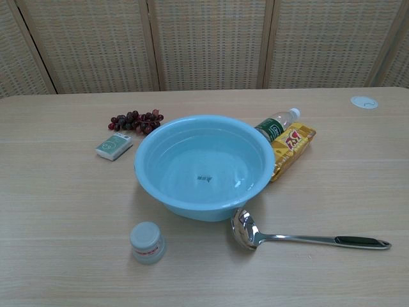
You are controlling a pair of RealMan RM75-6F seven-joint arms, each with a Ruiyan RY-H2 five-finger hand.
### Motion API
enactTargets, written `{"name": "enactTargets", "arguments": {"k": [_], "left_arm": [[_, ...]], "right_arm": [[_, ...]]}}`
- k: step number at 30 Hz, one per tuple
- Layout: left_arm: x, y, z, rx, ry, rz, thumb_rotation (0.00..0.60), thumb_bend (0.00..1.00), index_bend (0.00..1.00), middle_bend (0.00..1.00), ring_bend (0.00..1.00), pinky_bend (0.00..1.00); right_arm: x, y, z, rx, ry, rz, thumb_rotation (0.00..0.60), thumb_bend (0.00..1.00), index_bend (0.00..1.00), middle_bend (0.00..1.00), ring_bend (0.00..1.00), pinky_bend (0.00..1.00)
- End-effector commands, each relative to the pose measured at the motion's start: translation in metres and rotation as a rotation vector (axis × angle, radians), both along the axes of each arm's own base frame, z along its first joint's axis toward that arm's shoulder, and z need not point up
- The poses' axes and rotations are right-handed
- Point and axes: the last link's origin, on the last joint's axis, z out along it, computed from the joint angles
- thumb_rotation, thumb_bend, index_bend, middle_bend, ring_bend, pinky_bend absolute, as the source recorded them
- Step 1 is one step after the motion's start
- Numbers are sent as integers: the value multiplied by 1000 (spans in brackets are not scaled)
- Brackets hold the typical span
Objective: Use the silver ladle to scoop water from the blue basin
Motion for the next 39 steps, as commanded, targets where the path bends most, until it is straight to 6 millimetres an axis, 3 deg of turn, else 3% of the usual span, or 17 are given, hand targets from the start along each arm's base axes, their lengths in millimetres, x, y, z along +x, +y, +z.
{"name": "enactTargets", "arguments": {"k": [1,7,8,10,12,13,15,18,24,34,39], "left_arm": [[1,0,-1,-1,1,-2,600,0,0,0,0,0],[2,0,-2,4,8,-6,600,0,0,0,0,0],[2,0,-2,4,10,-7,600,0,0,0,0,0],[1,1,-3,3,15,-6,600,0,0,0,0,0],[0,3,-4,1,21,2,600,0,0,0,0,0],[1,6,-5,2,21,6,600,0,0,0,0,0],[1,8,-6,4,24,8,600,0,0,0,0,0],[1,9,-8,-2,29,17,600,0,0,0,0,0],[0,11,-8,-2,30,28,600,0,0,0,0,0],[-2,16,-9,-7,32,40,600,0,0,0,0,0],[-3,18,-9,-12,40,45,600,0,0,0,0,0]], "right_arm": [[0,1,1,-2,-4,0,600,0,0,0,0,0],[0,-1,-4,25,0,11,600,0,0,15,24,39],[1,-2,-7,33,4,21,600,0,0,66,97,148],[3,-6,-13,52,11,45,600,0,0,279,365,540],[4,-12,-30,96,36,80,600,0,0,465,558,795],[9,-15,-61,227,18,97,600,0,0,551,637,879],[12,-20,-77,293,-17,88,600,0,22,658,731,966],[19,-29,-98,380,-78,69,600,0,139,771,830,1000],[27,-47,-125,446,-84,30,600,5,287,882,919,1000],[50,-65,-165,442,-155,-51,600,136,433,921,957,1000],[60,-72,-184,407,-114,-78,600,206,452,921,957,1000]]}}
